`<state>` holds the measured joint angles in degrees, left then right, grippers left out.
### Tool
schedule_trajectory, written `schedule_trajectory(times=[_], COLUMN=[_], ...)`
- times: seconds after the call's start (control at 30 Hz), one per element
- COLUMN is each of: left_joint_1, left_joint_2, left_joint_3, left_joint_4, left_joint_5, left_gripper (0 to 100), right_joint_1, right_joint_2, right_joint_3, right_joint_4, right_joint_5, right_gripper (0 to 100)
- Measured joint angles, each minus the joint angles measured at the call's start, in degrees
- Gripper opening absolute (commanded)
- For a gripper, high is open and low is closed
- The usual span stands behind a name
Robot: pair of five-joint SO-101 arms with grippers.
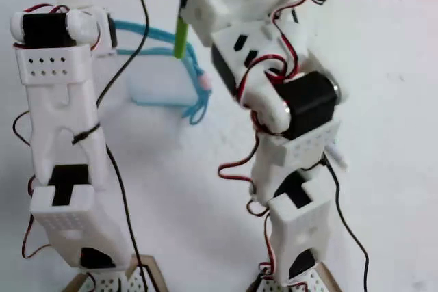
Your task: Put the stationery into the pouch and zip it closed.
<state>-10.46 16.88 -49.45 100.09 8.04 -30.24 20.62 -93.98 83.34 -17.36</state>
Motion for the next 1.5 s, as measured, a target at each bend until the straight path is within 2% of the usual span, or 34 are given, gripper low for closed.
schedule_trajectory(times=[0.5, 0.67, 0.97, 1.27, 1.5], left_joint_1=[0.0, 0.0, 0.4, 0.4, 0.4], left_joint_2=[0.0, 0.0, 0.0, 0.1, 0.1], left_joint_3=[0.0, 0.0, 0.0, 0.0, 0.0], left_joint_4=[-0.1, -0.1, -0.1, -0.1, -0.1], left_joint_5=[0.0, 0.0, 0.0, 0.0, 0.0], left_gripper=[2, 2, 2, 2, 2], right_joint_1=[-1.5, -1.1, -0.8, -0.8, -3.2], right_joint_2=[19.3, 21.9, 21.9, 18.7, 17.8], right_joint_3=[-0.4, -0.4, -0.4, -0.4, -0.4], right_joint_4=[-15.3, -15.3, -9.9, -5.9, -1.6], right_joint_5=[0.0, 0.0, 8.8, 11.3, 18.0], right_gripper=[1.8, 1.8, 1.8, 1.8, 1.8])
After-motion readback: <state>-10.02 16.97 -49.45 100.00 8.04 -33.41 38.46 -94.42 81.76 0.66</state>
